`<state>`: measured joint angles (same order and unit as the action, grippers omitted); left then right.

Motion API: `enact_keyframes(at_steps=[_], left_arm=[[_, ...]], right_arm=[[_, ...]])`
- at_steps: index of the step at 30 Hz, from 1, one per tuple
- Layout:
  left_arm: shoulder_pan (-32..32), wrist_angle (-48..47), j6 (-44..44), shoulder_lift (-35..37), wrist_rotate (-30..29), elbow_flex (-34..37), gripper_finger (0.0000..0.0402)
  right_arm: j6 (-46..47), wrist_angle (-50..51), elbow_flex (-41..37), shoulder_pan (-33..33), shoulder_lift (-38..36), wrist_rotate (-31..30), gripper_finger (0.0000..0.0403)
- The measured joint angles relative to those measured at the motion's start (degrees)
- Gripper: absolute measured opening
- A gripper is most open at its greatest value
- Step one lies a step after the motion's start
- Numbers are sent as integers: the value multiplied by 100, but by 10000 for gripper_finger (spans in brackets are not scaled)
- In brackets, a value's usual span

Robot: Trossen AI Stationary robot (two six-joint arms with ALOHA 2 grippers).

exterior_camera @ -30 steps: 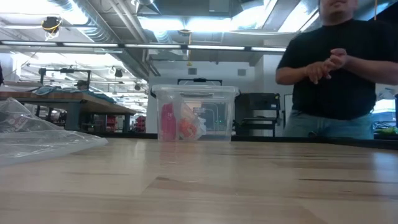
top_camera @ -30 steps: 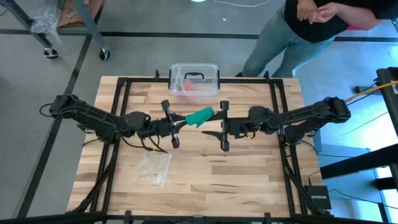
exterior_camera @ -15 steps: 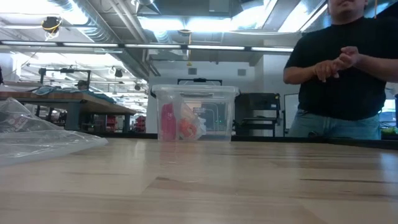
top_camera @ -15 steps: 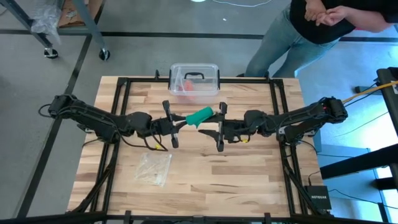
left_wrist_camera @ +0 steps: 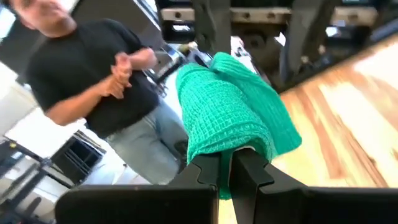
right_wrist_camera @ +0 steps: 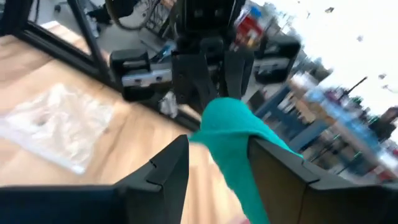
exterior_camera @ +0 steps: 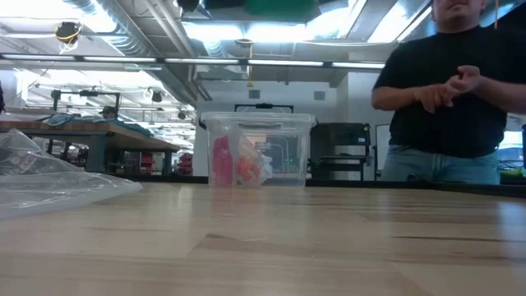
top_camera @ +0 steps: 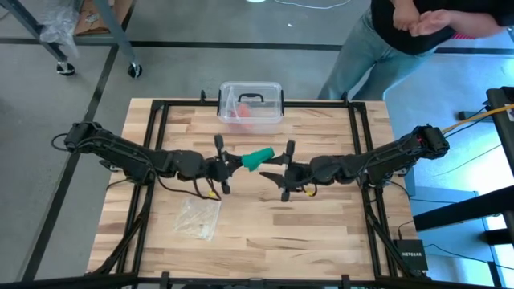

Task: Roll bandage
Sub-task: Roll the green bandage

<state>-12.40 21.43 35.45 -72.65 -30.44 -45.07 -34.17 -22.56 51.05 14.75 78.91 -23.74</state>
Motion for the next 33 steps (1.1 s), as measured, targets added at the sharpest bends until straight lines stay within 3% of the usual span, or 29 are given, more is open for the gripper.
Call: enact_keyframes(at_steps=[8,16,23,31,33], left_arm=[[17,-308,-482,-493,-19,217,8],[-9,-168,-559,-1389,-17,243,8],[-97,-70,-329,-1573,12,241,8],[-384,130,498,-1573,18,237,8],[-367,153,553,-1573,3,237,8]], right_arm=[[1398,1034,0,-14,157,28,170],[1837,1516,-17,-49,476,-23,170],[1953,1618,-12,-145,419,-24,170],[2498,2166,-11,-484,435,520,170],[2571,2273,-11,-572,435,913,170]])
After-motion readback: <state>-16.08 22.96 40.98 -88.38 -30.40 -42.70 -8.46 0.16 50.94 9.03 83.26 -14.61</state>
